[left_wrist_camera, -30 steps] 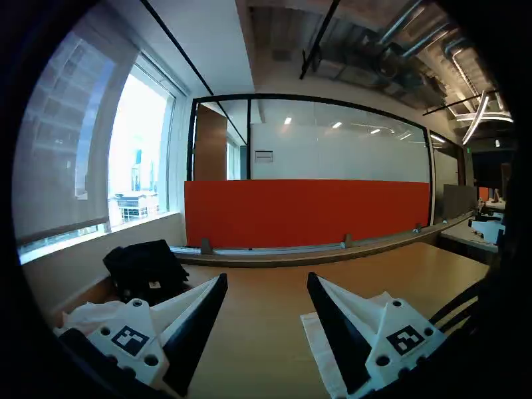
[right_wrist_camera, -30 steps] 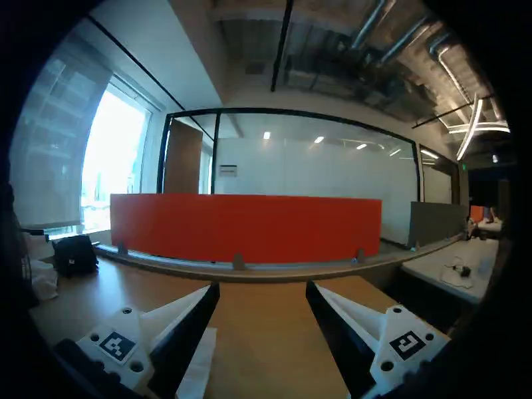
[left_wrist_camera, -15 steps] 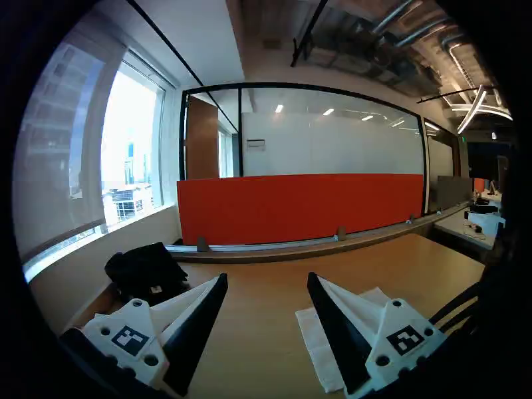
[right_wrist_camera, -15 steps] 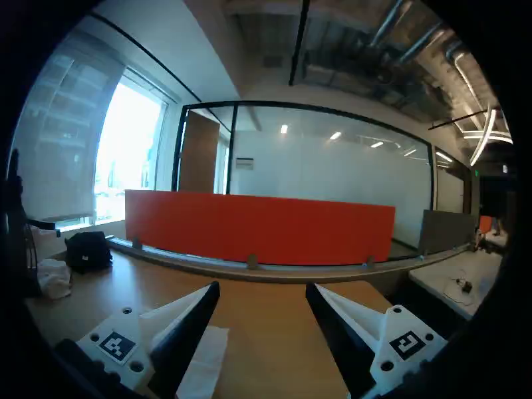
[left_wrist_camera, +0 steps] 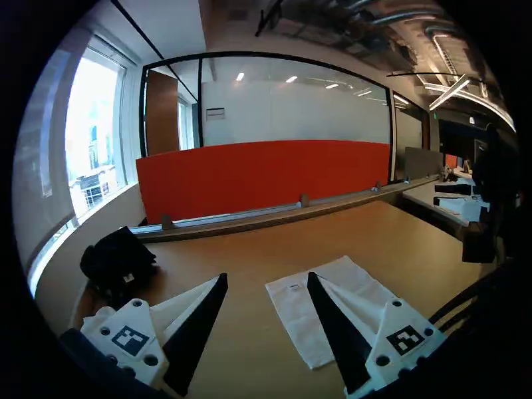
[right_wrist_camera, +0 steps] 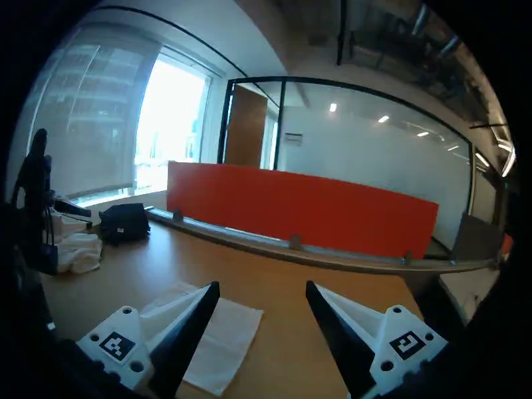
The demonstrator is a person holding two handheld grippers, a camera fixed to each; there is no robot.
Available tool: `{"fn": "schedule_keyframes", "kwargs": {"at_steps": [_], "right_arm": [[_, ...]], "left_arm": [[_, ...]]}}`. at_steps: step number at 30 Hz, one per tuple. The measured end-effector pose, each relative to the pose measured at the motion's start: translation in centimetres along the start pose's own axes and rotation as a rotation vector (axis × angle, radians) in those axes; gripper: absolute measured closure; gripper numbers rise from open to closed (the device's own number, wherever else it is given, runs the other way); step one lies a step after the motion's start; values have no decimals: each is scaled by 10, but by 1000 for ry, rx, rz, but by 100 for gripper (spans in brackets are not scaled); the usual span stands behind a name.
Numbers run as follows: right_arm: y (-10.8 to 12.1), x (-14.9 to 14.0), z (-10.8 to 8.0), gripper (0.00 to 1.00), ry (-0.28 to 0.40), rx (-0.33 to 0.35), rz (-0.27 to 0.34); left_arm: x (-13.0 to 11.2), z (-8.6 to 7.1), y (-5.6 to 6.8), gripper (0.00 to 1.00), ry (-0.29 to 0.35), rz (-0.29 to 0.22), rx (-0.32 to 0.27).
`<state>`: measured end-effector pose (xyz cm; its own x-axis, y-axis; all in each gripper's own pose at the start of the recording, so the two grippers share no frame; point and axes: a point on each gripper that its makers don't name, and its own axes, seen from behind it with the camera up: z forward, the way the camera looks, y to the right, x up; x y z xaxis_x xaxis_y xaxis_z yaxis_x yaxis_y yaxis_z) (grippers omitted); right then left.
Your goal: Fold towel
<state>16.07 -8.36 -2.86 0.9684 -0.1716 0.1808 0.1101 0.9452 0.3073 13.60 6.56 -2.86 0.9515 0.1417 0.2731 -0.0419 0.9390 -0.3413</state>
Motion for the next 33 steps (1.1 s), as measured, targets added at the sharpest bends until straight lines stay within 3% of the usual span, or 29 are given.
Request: {"fn": "schedule_keyframes", "kwargs": {"at_steps": [5, 12, 26, 33], "right_arm": [[-5, -11, 4, 0, -37, 30, -16], [-18, -28, 7, 0, -75, 62, -26], [-34, -106, 21, 0, -189, 114, -46], [-45, -152, 24, 0, -259, 154, -64]], "left_arm": [[-10, 7, 10, 11, -32, 39, -33], [-36, 15, 26, 11, -81, 52, -71], [-103, 30, 43, 11, -187, 64, -115], [-140, 35, 57, 11, -257, 94, -154]]}}
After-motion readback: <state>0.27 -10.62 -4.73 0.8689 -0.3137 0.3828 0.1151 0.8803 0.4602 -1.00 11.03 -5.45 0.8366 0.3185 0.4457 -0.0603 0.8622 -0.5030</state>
